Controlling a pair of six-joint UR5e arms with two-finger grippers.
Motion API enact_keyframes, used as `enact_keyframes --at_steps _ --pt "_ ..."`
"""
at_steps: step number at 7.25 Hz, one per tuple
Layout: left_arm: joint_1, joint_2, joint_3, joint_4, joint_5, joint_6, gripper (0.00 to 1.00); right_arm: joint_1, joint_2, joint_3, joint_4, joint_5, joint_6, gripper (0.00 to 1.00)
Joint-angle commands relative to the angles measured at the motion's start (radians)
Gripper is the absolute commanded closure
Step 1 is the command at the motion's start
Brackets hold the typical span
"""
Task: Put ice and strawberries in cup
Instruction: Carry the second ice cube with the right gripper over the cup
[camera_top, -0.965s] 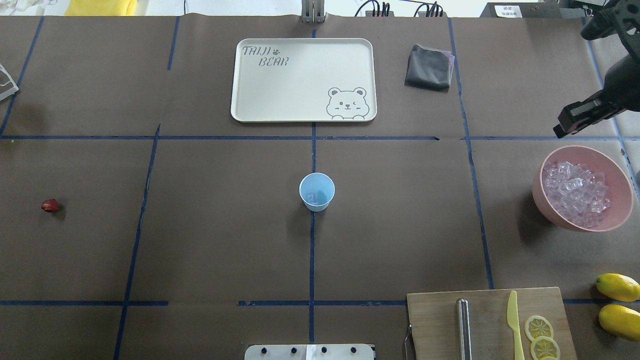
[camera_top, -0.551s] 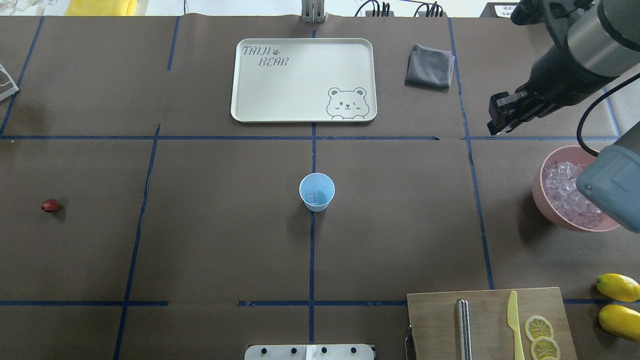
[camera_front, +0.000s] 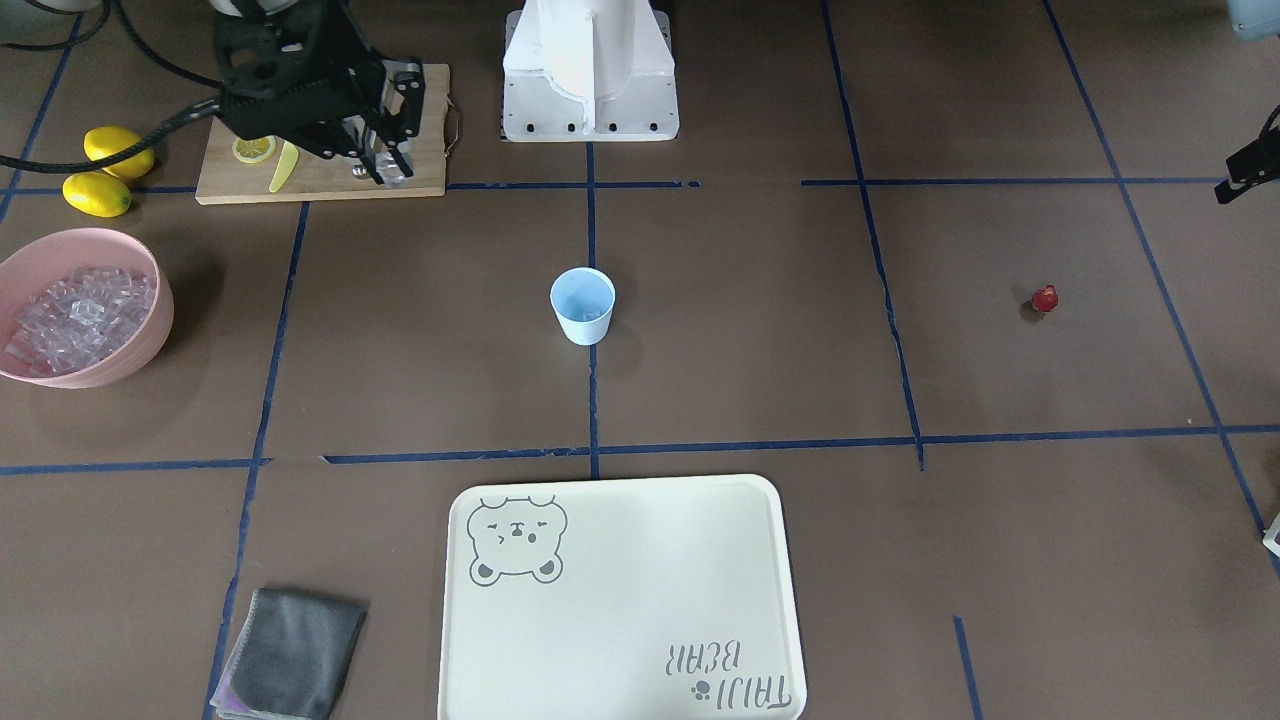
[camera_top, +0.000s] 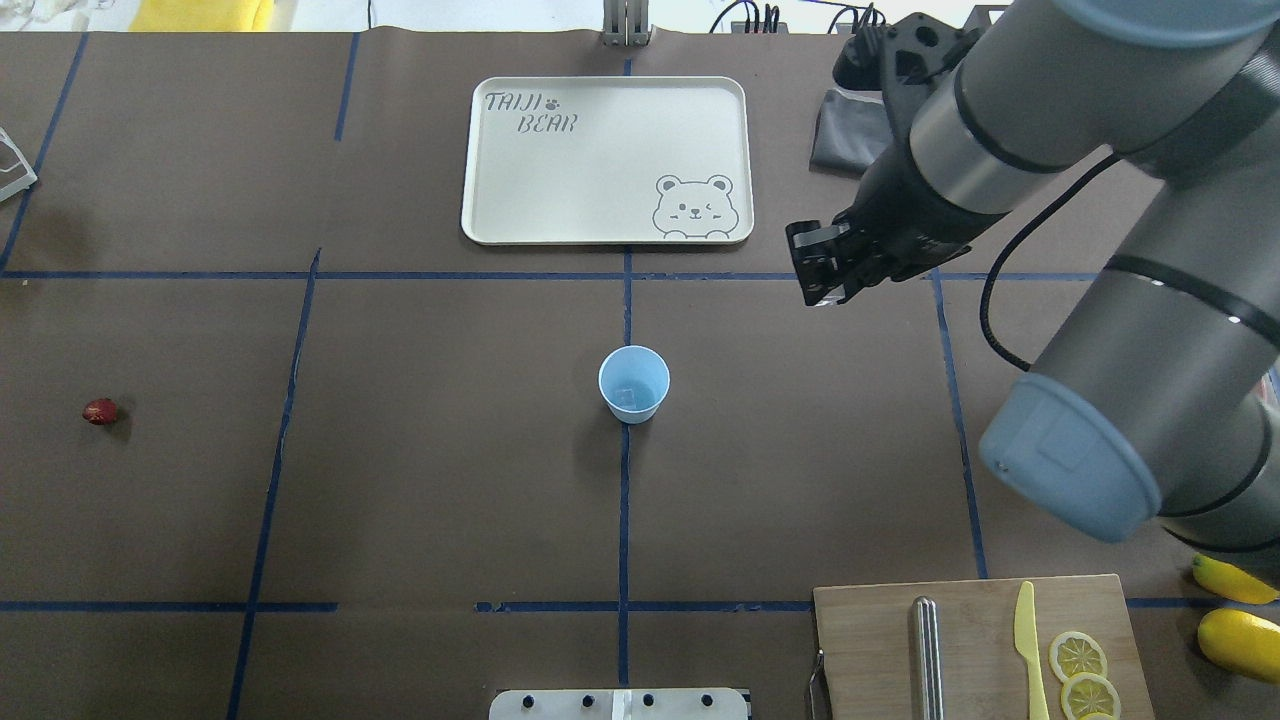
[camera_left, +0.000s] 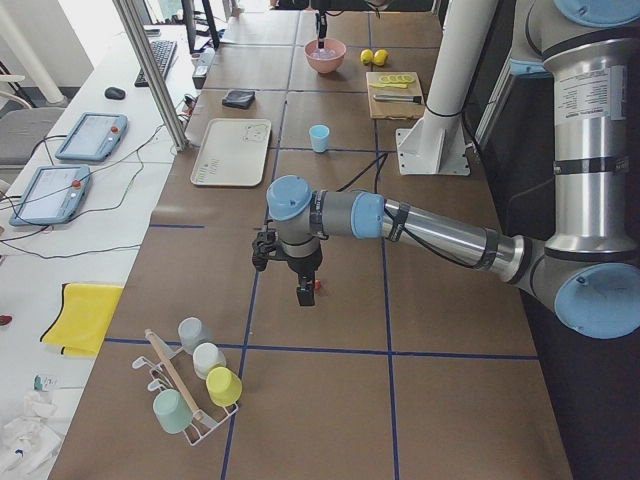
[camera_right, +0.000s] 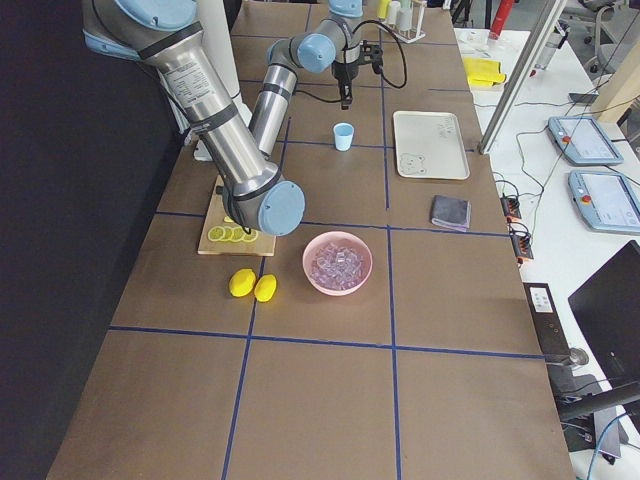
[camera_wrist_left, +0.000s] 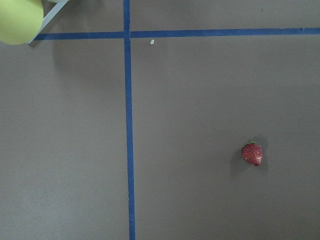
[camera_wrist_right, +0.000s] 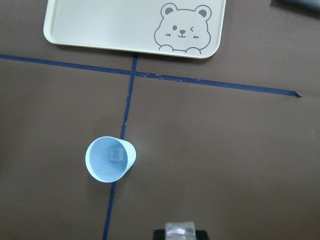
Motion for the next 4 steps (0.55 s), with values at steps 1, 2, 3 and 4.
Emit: enact_keyframes --at_steps 1,2,3,4 --pt "0.013 0.000 0.001 -0.021 0.001 -0.022 0.00 -0.093 0.080 -0.113 0.086 -0.089 0.095 1.00" --pt "0.013 0.000 0.001 -0.021 0.000 -0.022 0.00 -0.117 0.131 -0.191 0.086 -0.114 0.095 1.00" --pt "0.013 0.000 0.001 -0.021 0.000 -0.024 0.00 -0.150 0.180 -0.269 0.086 -0.146 0.095 1.00" --pt "0.013 0.000 0.001 -0.021 0.000 -0.024 0.00 -0.182 0.208 -0.338 0.088 -0.163 0.095 1.00"
